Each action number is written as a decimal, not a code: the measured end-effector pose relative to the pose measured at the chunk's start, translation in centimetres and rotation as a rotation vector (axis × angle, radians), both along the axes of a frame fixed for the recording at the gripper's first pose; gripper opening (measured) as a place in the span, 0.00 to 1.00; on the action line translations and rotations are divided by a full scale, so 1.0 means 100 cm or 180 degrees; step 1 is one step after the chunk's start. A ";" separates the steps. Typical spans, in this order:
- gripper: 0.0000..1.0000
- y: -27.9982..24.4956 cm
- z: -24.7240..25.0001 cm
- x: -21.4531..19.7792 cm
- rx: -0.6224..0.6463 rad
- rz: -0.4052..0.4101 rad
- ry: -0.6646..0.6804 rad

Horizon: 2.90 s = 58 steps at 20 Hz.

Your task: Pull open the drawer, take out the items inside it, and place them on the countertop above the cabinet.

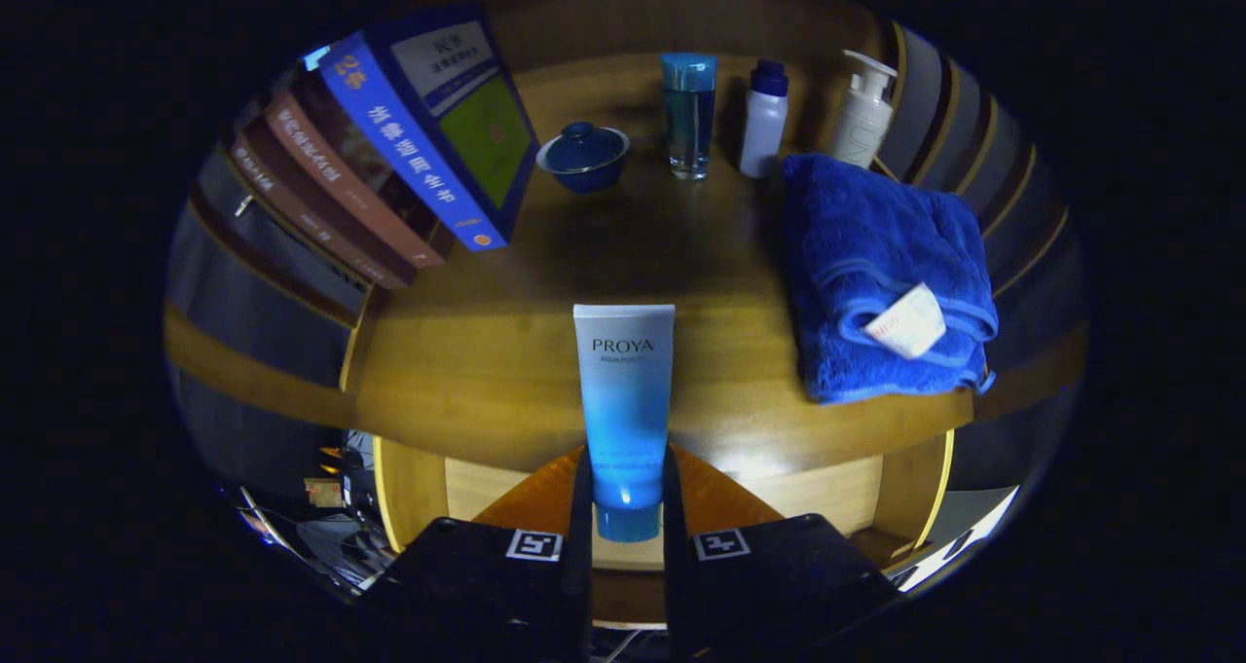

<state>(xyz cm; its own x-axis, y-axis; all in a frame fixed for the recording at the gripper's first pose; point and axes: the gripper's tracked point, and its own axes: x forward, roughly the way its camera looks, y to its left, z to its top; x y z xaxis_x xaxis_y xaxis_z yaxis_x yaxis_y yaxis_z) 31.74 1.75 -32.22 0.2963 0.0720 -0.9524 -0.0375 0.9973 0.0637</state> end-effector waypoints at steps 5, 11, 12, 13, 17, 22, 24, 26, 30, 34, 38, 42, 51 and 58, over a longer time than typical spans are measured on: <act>0.34 -0.004 -0.020 0.025 -0.0087 -0.0046 0.0110; 0.41 -0.011 -0.022 0.033 -0.0171 -0.0058 0.0161; 0.44 -0.010 -0.020 0.034 -0.0150 -0.0077 0.0135; 0.48 -0.009 -0.020 0.035 -0.0124 -0.0085 0.0113; 0.71 -0.007 -0.005 0.033 -0.0107 -0.0052 -0.0080; 1.00 0.004 0.037 0.023 0.0091 0.0016 -0.0675; 1.00 0.010 0.056 0.008 0.0262 0.0007 -0.0992; 1.00 0.011 0.072 -0.012 0.0342 -0.0010 -0.1298; 1.00 0.004 0.102 -0.050 0.0367 0.0032 -0.1941; 1.00 0.001 0.142 -0.096 0.0314 0.0135 -0.2616; 0.99 0.006 0.169 -0.161 0.0414 0.0087 -0.3160; 0.99 -0.001 0.155 -0.213 0.0315 0.0034 -0.3402; 1.00 -0.026 0.029 -0.263 0.0151 -0.0210 -0.3141; 1.00 -0.029 -0.030 -0.257 0.0058 -0.0147 -0.2948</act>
<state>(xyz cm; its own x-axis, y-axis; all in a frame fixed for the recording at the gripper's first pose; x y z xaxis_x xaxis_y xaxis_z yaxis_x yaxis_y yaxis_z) 6.02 -1.13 -35.19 0.9414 0.0536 -0.3330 -0.0414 0.9982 0.0438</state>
